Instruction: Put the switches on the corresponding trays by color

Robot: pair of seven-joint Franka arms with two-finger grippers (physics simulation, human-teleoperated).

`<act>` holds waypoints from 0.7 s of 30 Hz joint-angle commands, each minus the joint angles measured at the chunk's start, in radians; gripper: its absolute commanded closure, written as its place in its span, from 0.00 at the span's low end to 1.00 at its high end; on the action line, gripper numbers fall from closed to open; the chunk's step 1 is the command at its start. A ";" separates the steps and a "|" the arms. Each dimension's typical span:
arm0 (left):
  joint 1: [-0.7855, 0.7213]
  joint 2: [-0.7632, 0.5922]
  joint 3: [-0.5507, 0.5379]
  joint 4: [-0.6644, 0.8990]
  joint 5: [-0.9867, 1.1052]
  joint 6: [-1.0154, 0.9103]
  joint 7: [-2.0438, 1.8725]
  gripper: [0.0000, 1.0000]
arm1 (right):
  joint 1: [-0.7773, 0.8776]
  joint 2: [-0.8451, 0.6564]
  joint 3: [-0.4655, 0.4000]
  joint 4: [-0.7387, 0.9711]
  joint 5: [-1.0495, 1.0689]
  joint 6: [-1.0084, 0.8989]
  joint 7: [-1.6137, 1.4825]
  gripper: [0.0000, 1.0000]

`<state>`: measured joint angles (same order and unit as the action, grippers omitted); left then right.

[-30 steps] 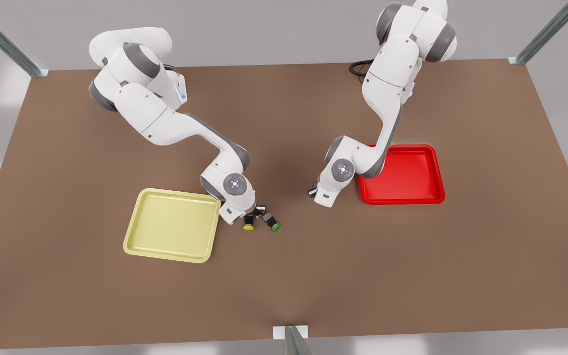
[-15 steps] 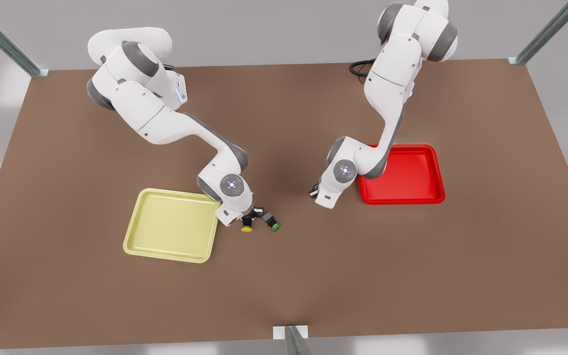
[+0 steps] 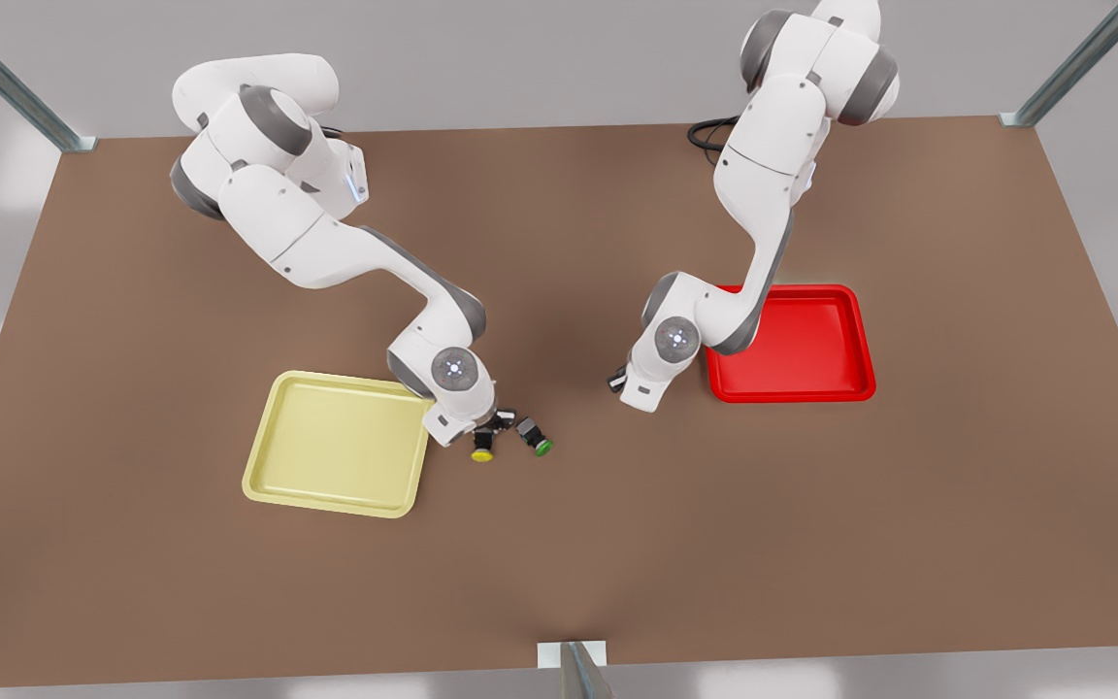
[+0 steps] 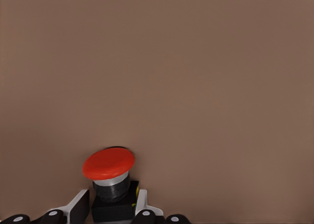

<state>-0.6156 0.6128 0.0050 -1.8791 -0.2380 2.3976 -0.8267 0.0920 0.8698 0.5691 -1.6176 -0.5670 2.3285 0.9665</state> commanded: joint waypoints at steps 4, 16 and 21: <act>-0.001 0.001 0.000 0.002 -0.004 0.000 0.000 0.45 | -0.049 -0.049 -0.002 0.001 0.002 -0.017 -0.026 0.51; -0.001 0.005 0.000 0.002 -0.004 0.002 0.000 0.54 | -0.259 -0.362 -0.066 -0.398 0.167 -0.040 -0.299 0.50; 0.007 -0.016 0.001 0.002 0.005 -0.015 0.012 0.41 | -0.285 -0.336 -0.152 -0.412 0.167 0.115 -0.385 0.00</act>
<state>-0.6078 0.5884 0.0086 -1.8774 -0.0994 2.3700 -0.8210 -0.1918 0.5325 0.4110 -2.0148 -0.4013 2.4332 0.5661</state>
